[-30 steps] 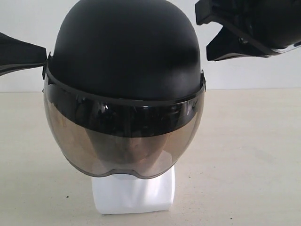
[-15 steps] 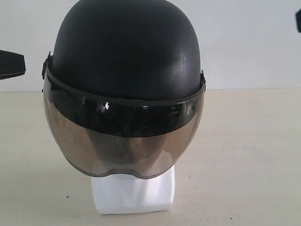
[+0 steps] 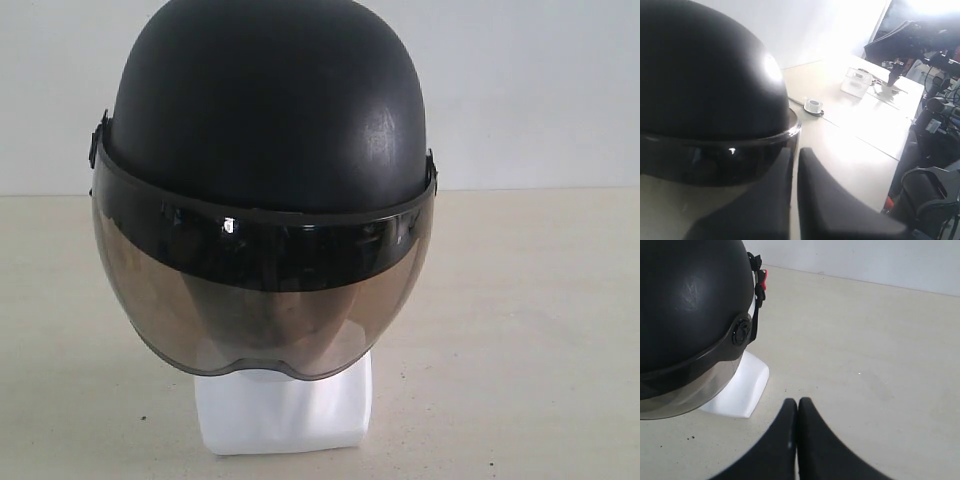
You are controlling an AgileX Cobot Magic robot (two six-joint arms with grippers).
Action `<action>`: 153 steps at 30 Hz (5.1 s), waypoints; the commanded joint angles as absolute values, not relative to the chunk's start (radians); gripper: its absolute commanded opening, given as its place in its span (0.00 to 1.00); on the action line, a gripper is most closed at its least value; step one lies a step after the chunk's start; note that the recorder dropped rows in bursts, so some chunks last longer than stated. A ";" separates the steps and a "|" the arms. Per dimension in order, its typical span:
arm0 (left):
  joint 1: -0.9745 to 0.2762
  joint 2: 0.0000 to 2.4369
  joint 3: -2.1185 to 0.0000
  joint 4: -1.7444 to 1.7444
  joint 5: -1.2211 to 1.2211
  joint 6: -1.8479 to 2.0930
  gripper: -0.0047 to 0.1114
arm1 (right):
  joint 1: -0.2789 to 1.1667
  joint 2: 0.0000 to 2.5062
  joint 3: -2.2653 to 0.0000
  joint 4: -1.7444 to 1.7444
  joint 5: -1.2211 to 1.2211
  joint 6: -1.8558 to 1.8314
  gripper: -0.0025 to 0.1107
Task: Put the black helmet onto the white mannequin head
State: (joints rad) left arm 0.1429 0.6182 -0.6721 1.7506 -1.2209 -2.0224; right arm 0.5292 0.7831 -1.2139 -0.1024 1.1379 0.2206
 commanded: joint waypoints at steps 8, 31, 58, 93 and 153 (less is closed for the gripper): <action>0.139 0.588 -0.668 1.744 -1.221 -2.010 0.08 | 0.532 0.779 -1.220 -0.111 1.130 0.223 0.02; 0.069 0.207 -0.629 1.744 -0.493 -1.644 0.08 | 0.532 0.779 -1.220 -0.111 1.127 0.223 0.02; -0.162 0.007 0.000 1.694 -0.181 -1.563 0.08 | 0.532 0.779 -1.220 -0.111 1.125 0.223 0.02; -0.162 0.007 -0.040 0.518 -0.214 -1.360 0.08 | 0.532 0.779 -1.220 -0.111 1.125 0.223 0.02; -0.162 0.007 0.000 -0.037 0.297 -0.113 0.08 | 0.020 0.364 -0.366 0.443 0.000 0.130 0.02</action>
State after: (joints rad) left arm -0.1581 0.0126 -0.0038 -0.0261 0.2997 -0.1044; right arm 0.0396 0.4263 -0.4930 0.3810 0.1203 0.1395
